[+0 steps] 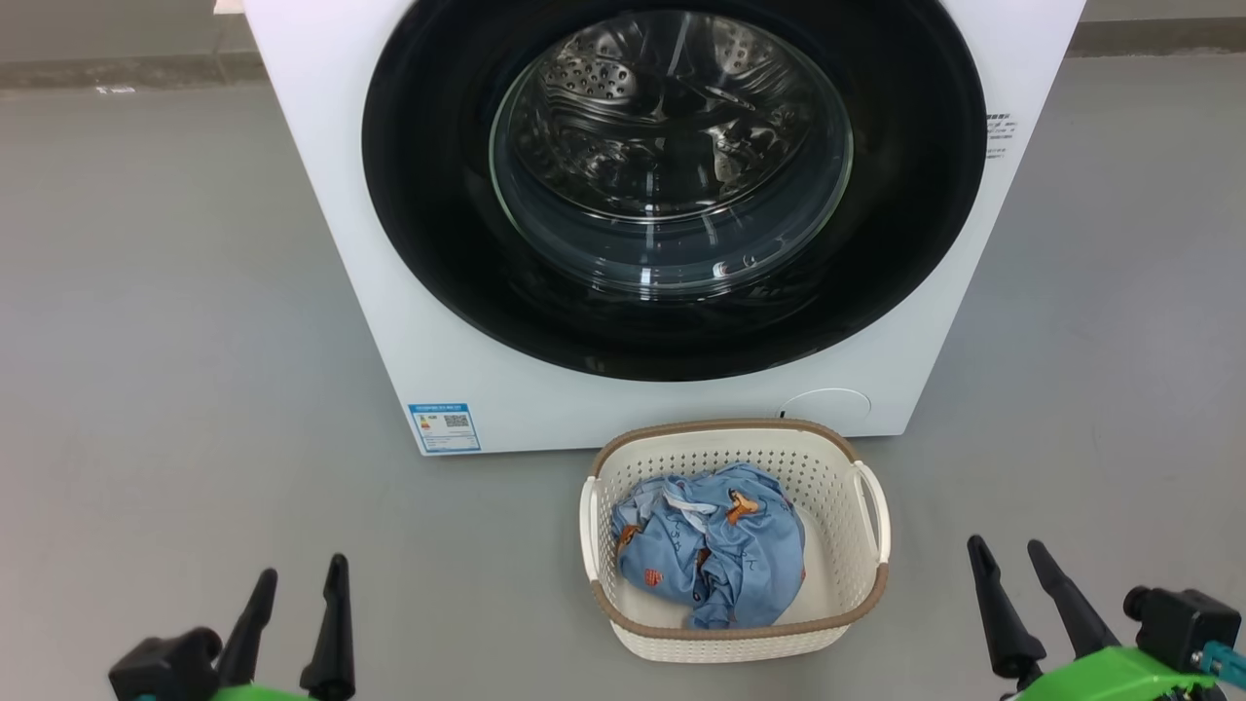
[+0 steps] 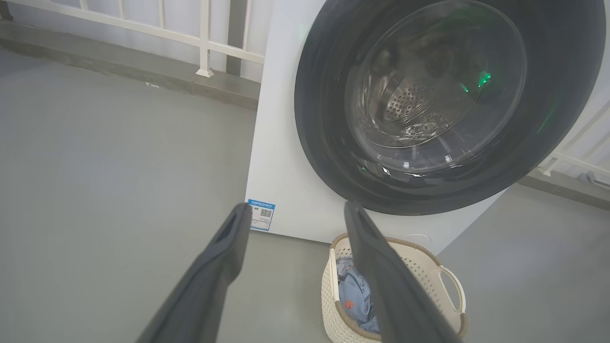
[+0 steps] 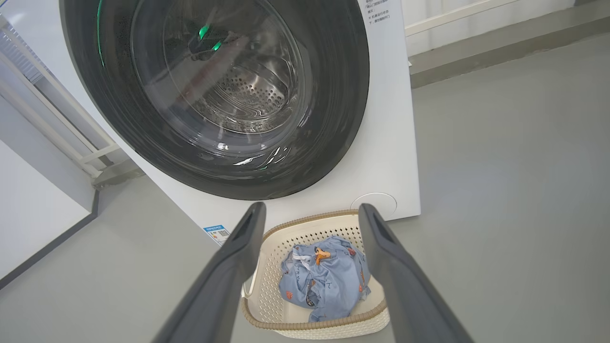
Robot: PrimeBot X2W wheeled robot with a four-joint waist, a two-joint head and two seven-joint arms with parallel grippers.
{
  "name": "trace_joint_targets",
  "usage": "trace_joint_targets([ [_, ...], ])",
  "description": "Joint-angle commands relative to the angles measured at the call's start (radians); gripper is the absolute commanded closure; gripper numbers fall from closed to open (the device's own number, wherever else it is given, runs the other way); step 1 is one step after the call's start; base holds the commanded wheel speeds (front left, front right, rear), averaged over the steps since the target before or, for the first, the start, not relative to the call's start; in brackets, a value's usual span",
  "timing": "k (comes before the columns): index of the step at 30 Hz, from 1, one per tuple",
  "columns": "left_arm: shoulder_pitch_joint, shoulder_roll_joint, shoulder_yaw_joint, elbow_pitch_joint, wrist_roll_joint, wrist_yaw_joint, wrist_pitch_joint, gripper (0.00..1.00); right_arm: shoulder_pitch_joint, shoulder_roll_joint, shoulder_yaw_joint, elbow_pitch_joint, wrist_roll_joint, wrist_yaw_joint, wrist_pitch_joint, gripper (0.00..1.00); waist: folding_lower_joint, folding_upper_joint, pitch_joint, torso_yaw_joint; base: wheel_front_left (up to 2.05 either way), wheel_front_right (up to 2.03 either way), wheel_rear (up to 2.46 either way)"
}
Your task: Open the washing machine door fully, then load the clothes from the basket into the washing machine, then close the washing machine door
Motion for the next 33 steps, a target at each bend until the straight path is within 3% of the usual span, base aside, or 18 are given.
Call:
trace_joint_targets([
  [1, -0.006, 0.025, 0.017, -0.037, 0.036, 0.012, -0.016, 0.00, 0.001, -0.013, 0.013, -0.030, -0.036, 0.001, -0.018, 0.00, -0.0001, -0.0001, -0.002, -0.001, 0.00, 0.00, 0.00],
  [12, 0.008, 0.045, -0.010, -0.068, 0.157, 0.037, -0.048, 0.00, 0.028, -0.014, 0.016, -0.049, -0.177, 0.001, -0.050, 0.00, -0.0001, -0.0001, 0.001, -0.005, 0.00, 0.00, 0.00],
  [33, 0.020, 0.049, 0.001, -0.076, 0.397, 0.032, -0.107, 0.00, 0.040, -0.021, 0.002, -0.066, -0.428, 0.002, -0.109, 0.00, -0.0001, -0.0001, -0.001, -0.009, 0.00, 0.00, 0.00],
])
